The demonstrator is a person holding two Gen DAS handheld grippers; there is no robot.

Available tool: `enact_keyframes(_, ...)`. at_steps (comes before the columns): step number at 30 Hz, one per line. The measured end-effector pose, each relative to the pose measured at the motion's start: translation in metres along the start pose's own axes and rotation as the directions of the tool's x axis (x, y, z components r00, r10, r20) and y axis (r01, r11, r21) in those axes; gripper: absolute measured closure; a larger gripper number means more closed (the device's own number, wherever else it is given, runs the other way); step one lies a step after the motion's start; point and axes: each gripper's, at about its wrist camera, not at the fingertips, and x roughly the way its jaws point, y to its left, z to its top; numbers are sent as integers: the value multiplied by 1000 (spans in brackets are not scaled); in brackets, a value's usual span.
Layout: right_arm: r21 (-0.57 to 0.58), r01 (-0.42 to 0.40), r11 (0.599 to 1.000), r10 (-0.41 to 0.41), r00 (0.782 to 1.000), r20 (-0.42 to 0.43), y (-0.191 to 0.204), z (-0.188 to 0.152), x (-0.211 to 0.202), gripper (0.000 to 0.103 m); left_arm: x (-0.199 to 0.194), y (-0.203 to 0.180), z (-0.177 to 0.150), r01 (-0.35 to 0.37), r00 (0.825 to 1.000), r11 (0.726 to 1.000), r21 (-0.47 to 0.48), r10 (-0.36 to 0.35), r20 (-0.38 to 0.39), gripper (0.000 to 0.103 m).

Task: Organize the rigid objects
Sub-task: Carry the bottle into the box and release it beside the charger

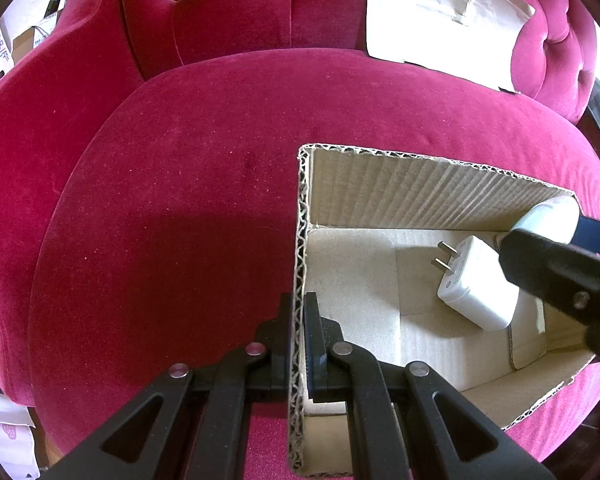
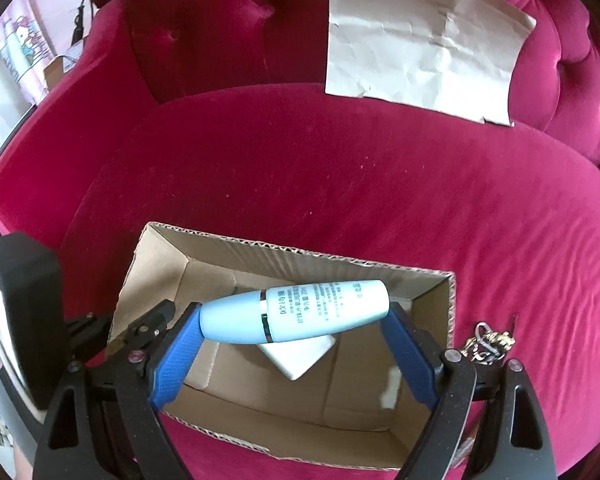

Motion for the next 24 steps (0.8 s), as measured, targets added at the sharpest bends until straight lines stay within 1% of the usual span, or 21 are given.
enact_keyframes(4, 30, -14, 999, 15, 1000, -25, 2, 0, 8, 12, 0, 1, 1, 0, 1000, 1000, 0, 0, 0, 99)
enact_keyframes(12, 48, -6, 999, 7, 1000, -28, 4, 1, 14, 12, 2, 0, 1, 2, 1000, 1000, 0, -2, 0, 99)
enact_keyframes(13, 42, 1, 999, 0, 1000, -26, 5, 0, 15, 9, 2, 0, 1, 2, 1000, 1000, -1, -2, -1, 99)
enact_keyframes(14, 30, 13, 999, -13, 1000, -23, 6, 0, 15, 4, 2, 0, 1, 2, 1000, 1000, -1, -2, 0, 99)
enact_keyframes(15, 19, 22, 1000, -22, 1000, -20, 6, -1, 14, 1, 1, 0, 0, 2, 1000, 1000, -1, -2, 1, 99)
enact_keyframes(24, -11, 42, 999, -42, 999, -10, 6, -1, 12, 0, 0, 0, -1, 3, 1000, 1000, -3, -3, 1, 99)
